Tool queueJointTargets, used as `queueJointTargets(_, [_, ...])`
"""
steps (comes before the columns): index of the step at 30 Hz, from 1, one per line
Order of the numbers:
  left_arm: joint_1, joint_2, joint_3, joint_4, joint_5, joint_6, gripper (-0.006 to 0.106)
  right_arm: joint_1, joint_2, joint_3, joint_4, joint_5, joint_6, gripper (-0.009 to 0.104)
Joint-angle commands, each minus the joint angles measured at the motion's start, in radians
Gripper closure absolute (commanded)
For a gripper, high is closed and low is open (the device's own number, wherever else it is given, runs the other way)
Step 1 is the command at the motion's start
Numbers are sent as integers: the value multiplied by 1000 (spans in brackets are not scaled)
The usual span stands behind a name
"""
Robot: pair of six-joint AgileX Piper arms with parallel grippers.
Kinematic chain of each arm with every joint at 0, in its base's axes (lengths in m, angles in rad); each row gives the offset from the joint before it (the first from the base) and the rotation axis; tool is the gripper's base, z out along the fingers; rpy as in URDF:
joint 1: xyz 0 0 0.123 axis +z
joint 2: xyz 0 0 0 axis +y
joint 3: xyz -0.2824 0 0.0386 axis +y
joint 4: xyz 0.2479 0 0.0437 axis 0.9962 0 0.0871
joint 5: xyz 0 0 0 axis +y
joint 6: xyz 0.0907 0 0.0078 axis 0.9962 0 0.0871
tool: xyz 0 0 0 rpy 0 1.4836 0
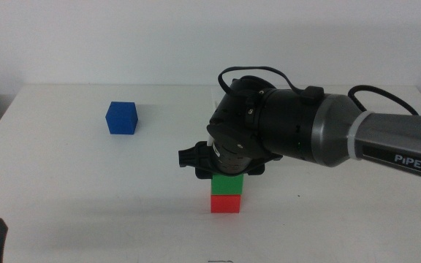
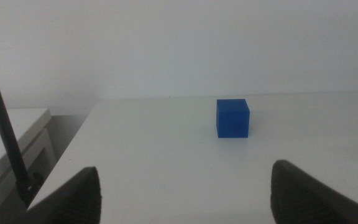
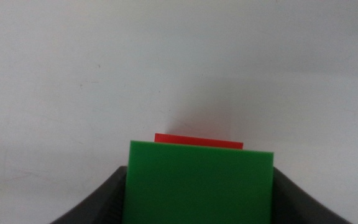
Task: Stack red cubes first, then green, then blue cubes in a specific spot.
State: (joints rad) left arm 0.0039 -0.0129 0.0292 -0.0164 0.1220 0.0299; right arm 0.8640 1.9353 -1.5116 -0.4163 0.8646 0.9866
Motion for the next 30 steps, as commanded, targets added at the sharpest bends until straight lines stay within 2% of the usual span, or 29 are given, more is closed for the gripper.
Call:
queueJointTargets(1, [-2,-17,-3,-4,-78,-2,7,-1,-50,-24,-36,-27,-13,96])
queueJointTargets(24, [-2,-17,-3,-4,-78,-2,7,-1,-32,-24,-24,-12,-12,96])
queueJointTargets(25, [-2,-17,-3,-4,-78,-2,7,-1,-32,-24,-42,-14,14,90])
queueJointTargets(30, [-2,-17,-3,-4,-78,-2,7,-2,-32,-24,-51,-14,17,77])
